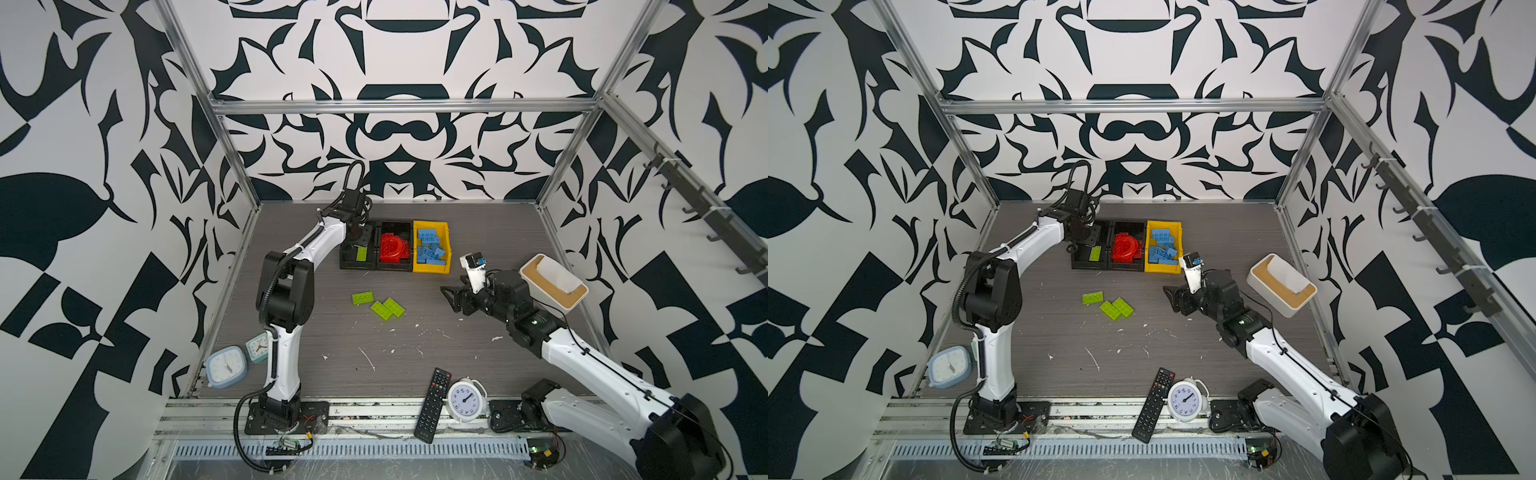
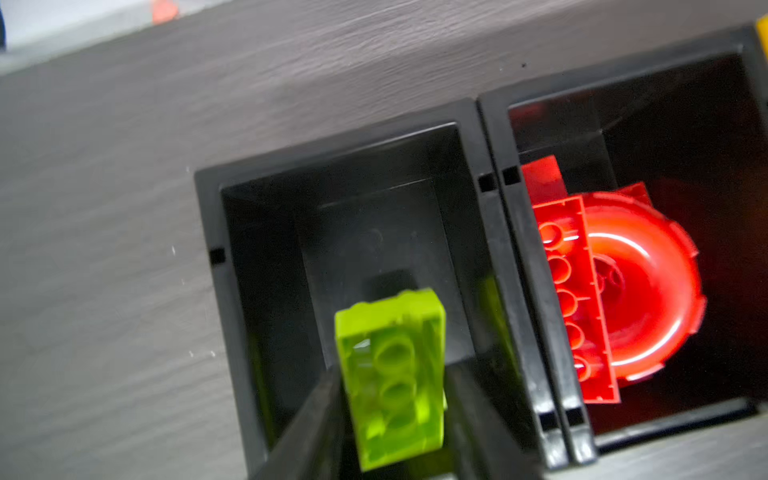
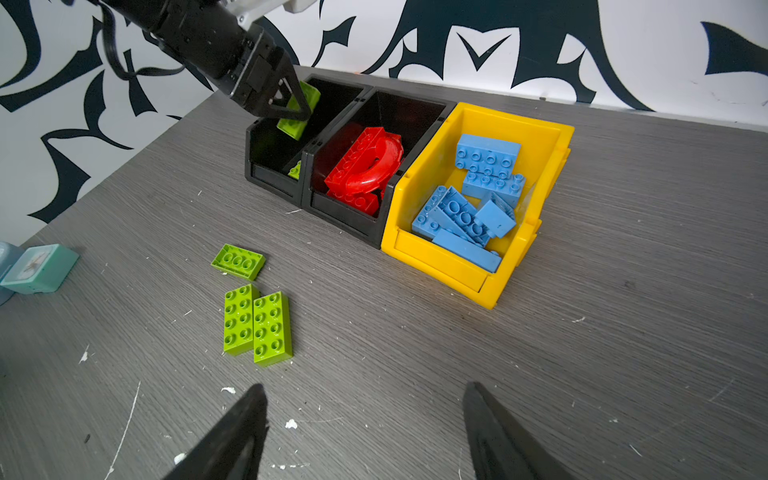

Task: Sort the legos into containers by color
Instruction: 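Carry the green brick with the left gripper and drop it into the black compartment, then lower the left gripper onto another lime-green brick near the bins and grasp it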

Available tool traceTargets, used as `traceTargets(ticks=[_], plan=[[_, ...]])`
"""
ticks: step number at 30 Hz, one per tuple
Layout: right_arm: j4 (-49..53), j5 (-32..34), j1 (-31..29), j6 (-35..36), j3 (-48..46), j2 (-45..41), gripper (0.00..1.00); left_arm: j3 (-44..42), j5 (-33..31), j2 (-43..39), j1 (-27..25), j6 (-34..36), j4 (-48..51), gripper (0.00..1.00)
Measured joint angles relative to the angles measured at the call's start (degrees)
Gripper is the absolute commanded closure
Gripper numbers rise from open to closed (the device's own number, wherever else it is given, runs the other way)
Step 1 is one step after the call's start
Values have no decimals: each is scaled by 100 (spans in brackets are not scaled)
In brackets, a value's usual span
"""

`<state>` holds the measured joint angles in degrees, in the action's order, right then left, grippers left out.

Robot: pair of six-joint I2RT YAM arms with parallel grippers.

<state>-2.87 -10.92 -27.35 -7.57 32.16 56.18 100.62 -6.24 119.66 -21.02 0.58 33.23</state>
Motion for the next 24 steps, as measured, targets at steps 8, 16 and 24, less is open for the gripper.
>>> traceTargets(ticks=[8, 16, 24], plan=[[0, -37, 0, 0, -17, -17, 23, -308, 13, -350, 0, -129, 81, 30], [-2, -42, 0, -2, -85, -103, 23, -1676, 348, -2048, -304, -94, 503, 18], [-125, -68, 0, -2, -153, -98, 23, -2695, 643, -2590, -728, 601, 603, 10]])
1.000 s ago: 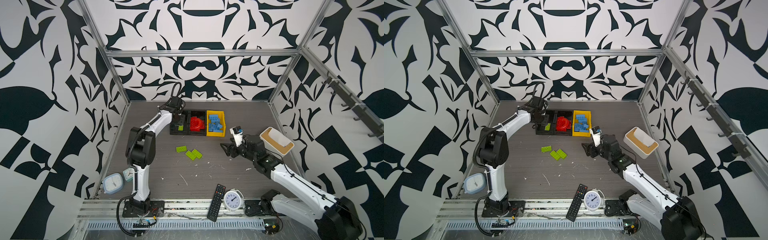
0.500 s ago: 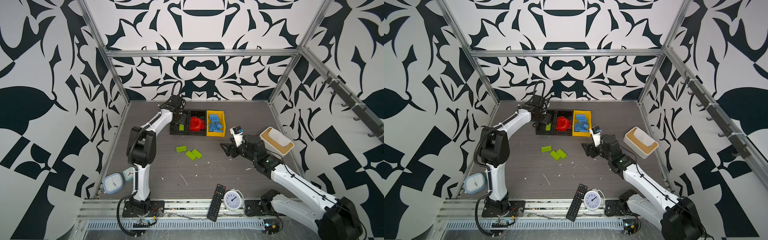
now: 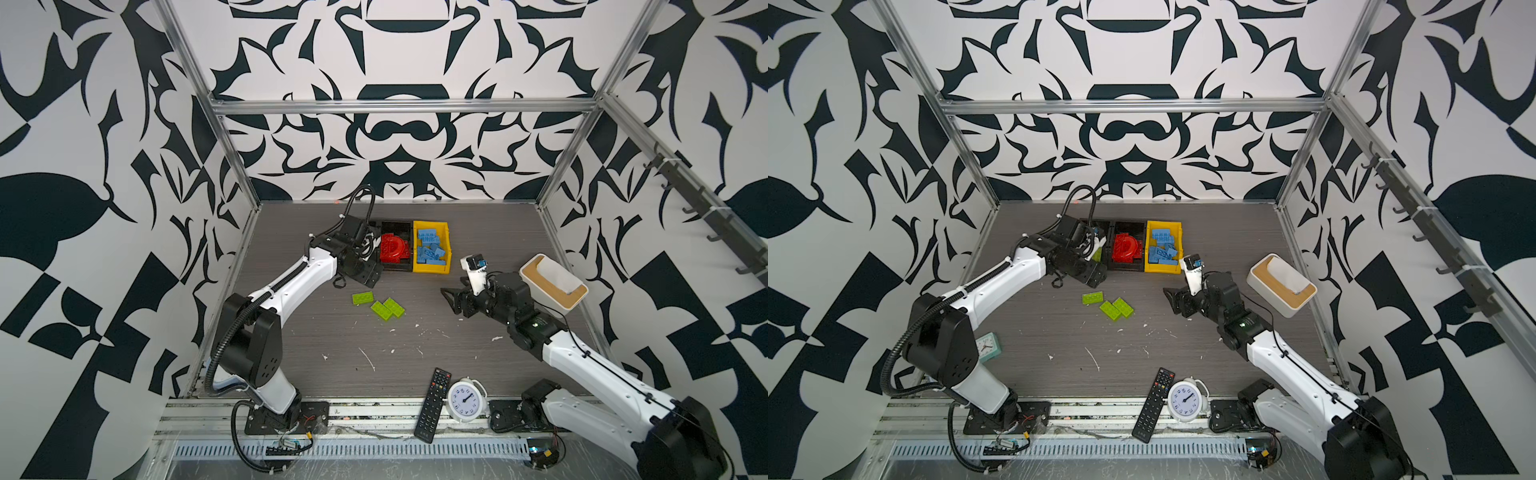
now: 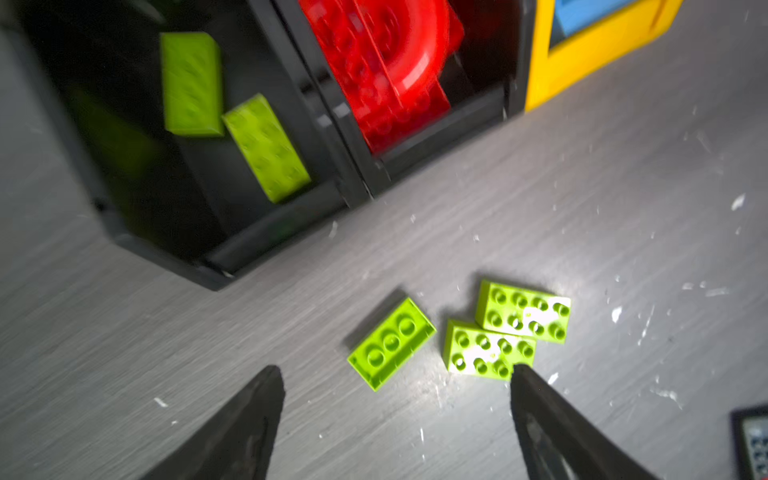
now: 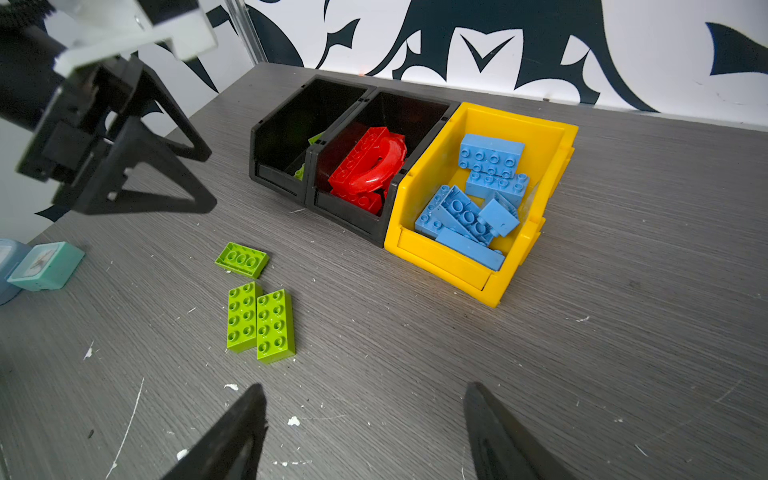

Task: Sort the legos into containers by color
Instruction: 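Lower the left gripper onto another lime-green brick near the bins and grasp it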

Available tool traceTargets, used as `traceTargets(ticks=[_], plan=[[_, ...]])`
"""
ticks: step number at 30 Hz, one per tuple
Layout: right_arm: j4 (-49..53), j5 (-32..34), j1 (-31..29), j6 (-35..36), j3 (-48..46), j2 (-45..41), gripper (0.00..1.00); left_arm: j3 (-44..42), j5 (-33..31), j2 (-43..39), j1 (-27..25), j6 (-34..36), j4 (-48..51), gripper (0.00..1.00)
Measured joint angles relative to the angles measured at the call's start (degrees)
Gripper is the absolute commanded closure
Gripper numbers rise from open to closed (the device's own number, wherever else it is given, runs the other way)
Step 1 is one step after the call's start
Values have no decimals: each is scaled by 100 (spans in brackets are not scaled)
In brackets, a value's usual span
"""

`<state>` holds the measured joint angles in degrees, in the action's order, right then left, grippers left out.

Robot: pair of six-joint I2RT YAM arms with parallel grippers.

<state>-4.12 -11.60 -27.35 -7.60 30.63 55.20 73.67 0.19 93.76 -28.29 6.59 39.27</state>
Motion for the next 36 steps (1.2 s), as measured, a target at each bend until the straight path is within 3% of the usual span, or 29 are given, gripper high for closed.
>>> traceTargets(ticks=[14, 34, 36], plan=[[-46, -22, 0, 0, -7, 0, 23, -96, -190, 903, -35, 839, 92, 10], [-48, -22, 0, 0, -11, 0, 22, -98, -400, 1565, -39, 1145, 44, 14], [-48, -20, 0, 0, -20, 0, 22, -63, -404, 1613, -37, 1147, 59, 20]])
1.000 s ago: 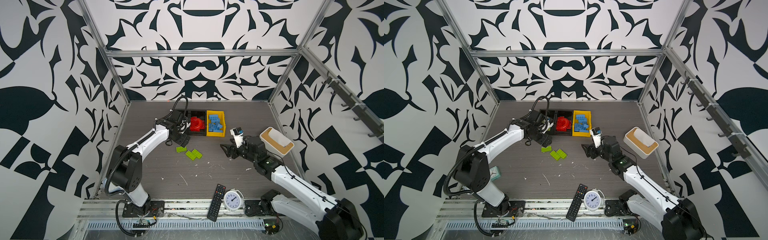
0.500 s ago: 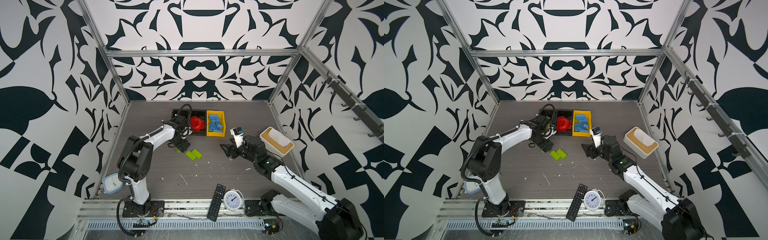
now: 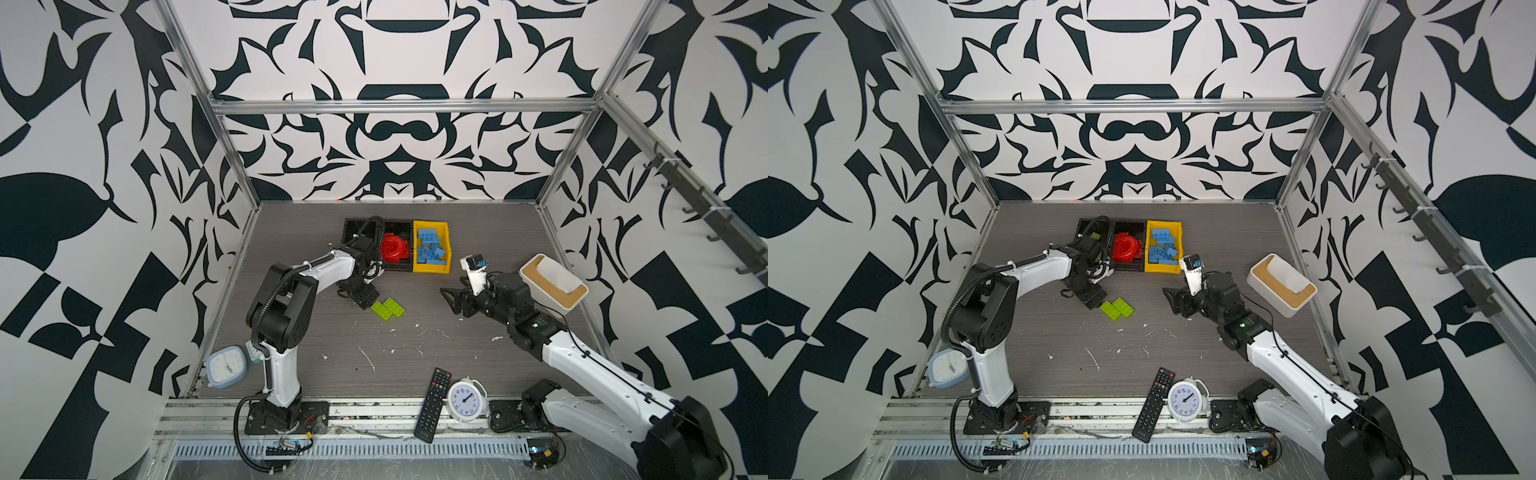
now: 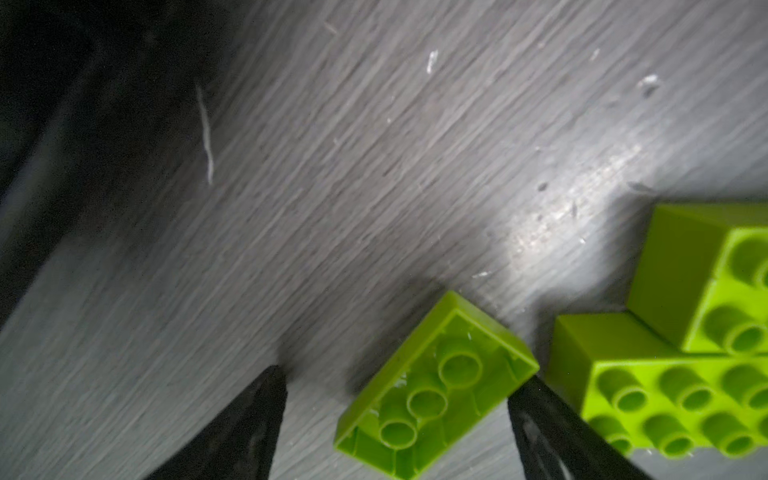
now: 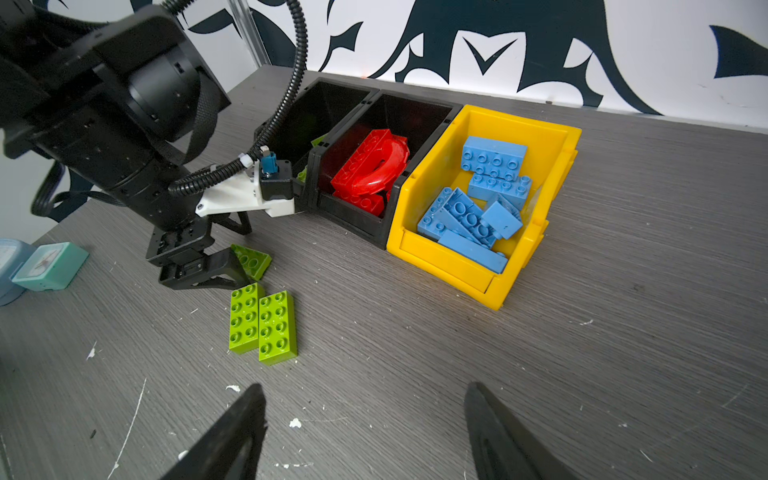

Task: Sort the legos into containers by color
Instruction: 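Lower the left gripper onto another lime-green brick near the bins and grasp it, then lift the green brick with the left gripper and drop it into the black compartment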

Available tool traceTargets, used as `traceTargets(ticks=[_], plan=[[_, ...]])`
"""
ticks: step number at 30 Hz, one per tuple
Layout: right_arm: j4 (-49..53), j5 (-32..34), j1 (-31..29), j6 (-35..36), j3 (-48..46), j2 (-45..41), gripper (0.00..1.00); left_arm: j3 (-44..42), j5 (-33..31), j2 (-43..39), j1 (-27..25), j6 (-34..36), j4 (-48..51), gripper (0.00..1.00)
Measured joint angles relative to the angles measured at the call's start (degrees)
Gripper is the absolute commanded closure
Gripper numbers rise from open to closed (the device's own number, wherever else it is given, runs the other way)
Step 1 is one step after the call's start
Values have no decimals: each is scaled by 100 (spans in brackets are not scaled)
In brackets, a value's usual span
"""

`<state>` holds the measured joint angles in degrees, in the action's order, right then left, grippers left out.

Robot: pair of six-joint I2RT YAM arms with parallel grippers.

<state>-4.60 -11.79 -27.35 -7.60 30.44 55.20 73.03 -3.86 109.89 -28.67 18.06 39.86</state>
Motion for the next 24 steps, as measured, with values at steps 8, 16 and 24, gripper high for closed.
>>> traceTargets(ticks=[8, 16, 24], plan=[[0, 0, 0, 0, -11, 0, 22, 177, 13, 131, -2, -79, -33, 43], [0, 0, 0, 0, -11, 0, 22, 173, 9, 131, 0, -273, -136, 59], [-2, 0, 0, 0, -11, 0, 22, 136, -24, -157, 63, -520, -245, 81]])
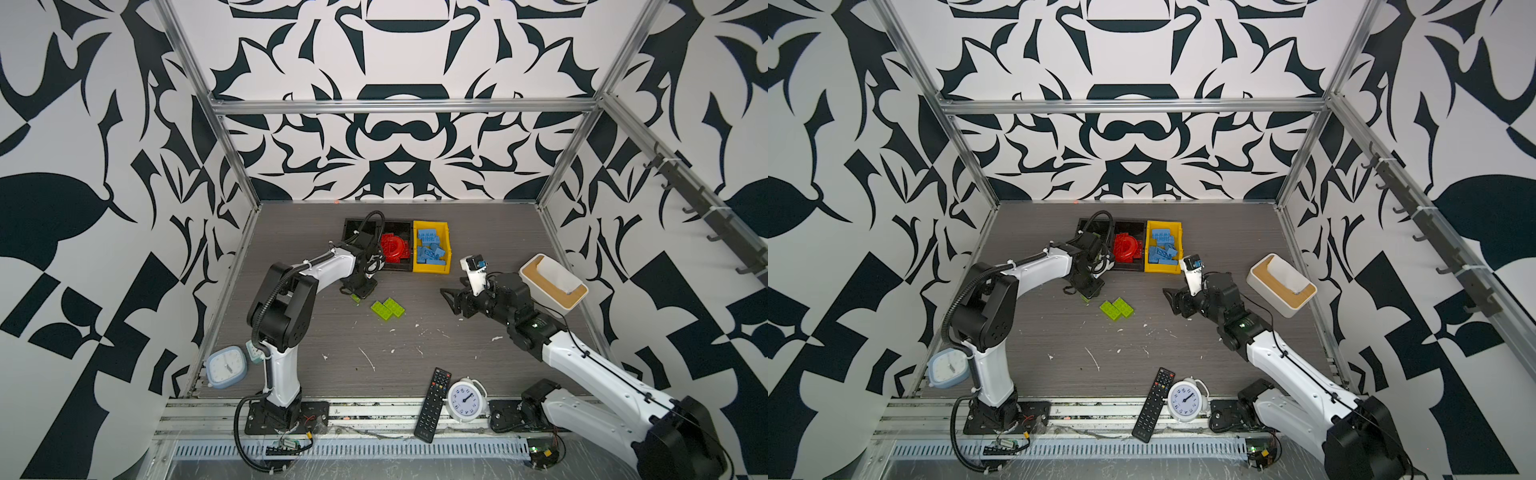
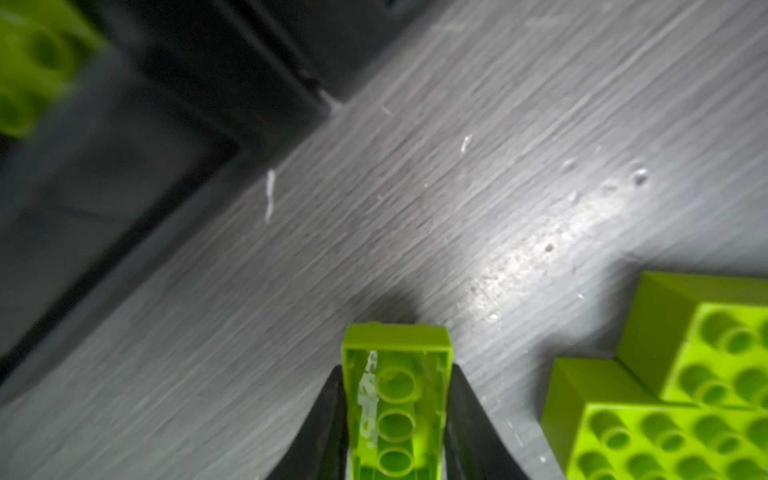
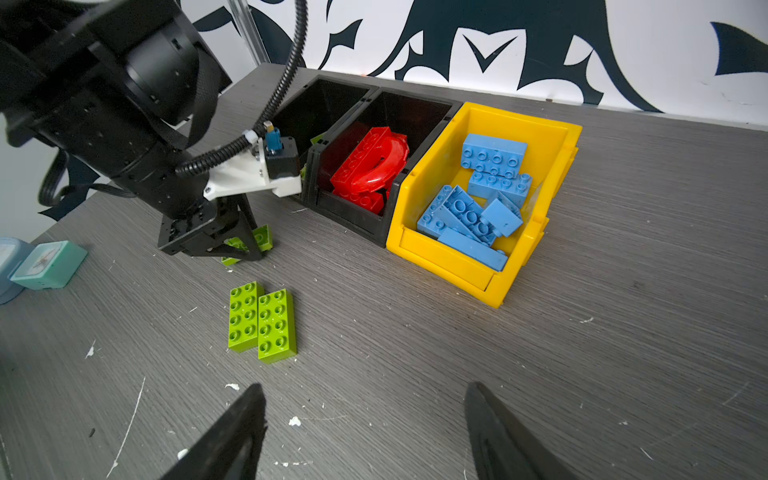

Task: Sort the legos into containers by color
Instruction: 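Lift the green brick with the left gripper and drop it into the black compartment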

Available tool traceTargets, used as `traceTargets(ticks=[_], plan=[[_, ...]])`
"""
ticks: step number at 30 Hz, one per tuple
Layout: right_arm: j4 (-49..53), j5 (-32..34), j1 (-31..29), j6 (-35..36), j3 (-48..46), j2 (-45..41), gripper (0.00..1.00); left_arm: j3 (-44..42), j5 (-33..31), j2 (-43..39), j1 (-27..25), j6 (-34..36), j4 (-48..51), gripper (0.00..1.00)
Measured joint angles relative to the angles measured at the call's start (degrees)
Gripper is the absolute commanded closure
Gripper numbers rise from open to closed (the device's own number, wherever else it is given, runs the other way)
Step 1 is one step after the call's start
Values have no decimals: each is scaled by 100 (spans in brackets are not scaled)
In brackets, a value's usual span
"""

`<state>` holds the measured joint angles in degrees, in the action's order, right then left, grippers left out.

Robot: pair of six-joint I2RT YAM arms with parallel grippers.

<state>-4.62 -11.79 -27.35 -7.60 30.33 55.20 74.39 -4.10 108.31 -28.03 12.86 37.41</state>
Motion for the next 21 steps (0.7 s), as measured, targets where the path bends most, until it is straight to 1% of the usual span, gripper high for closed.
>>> traceTargets(ticks=[3, 6, 10, 14, 17, 21], plan=[[0, 0, 0, 0, 0, 0, 22, 0, -2, -280, 94, -59, -59, 83], [0, 0, 0, 0, 0, 0, 22, 50, -63, -472, 184, -105, -63, 83], [2, 0, 0, 0, 0, 2, 23, 452, -376, -463, 278, -155, -9, 78], [2, -2, 0, 0, 0, 2, 22, 1331, -737, -181, 413, -295, 24, 77], [2, -2, 0, 0, 0, 2, 22, 1963, -782, 157, 573, -400, 0, 77], [2, -2, 0, 0, 0, 2, 22, 2583, -769, 664, 704, -494, 9, 76]])
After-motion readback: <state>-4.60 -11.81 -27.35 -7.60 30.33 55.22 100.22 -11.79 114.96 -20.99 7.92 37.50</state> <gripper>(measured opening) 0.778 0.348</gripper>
